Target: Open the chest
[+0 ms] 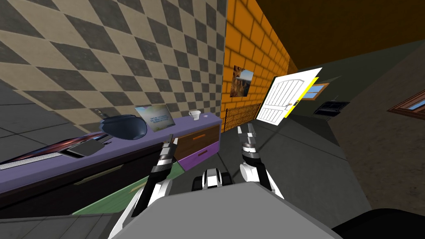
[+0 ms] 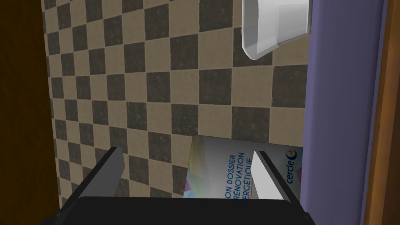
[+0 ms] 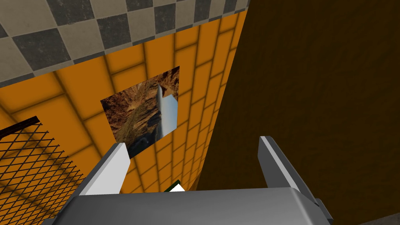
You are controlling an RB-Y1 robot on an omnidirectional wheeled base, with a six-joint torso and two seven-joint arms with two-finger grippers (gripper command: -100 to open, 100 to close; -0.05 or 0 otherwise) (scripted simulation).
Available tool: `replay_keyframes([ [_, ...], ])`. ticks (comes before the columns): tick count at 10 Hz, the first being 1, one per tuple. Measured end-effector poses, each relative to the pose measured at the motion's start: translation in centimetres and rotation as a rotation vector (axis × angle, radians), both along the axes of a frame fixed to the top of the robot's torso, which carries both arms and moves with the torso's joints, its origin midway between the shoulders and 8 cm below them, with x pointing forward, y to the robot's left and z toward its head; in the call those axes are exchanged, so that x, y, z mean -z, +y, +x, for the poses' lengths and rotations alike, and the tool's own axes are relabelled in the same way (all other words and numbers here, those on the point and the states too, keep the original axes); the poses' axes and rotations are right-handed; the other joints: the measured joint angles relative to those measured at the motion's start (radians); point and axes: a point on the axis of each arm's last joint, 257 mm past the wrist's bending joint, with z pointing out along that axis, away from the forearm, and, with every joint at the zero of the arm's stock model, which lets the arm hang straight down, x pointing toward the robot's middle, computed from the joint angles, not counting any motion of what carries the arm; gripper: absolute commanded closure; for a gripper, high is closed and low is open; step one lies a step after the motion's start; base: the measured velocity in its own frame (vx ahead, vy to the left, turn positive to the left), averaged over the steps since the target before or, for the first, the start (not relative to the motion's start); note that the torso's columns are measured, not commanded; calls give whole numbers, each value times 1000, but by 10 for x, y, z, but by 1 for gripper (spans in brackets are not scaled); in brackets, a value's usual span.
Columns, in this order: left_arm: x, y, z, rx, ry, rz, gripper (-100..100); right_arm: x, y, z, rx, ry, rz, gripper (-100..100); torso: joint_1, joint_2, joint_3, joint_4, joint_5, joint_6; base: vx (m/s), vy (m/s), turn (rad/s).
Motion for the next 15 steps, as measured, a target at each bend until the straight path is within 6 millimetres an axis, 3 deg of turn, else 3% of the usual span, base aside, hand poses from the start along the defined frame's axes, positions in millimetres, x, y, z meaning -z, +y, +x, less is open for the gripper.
replay_keyframes([
  [9, 67, 26, 18, -42, 106, -24, -100, 0, 0, 0, 0, 0, 0, 0, 0, 1, 0, 0, 0, 0, 51, -64, 34],
  [15, 105, 41, 20, -73, 165, -52, -100, 0, 0, 0, 0, 0, 0, 0, 0, 1, 1, 0, 0, 0, 43, -55, 29],
])
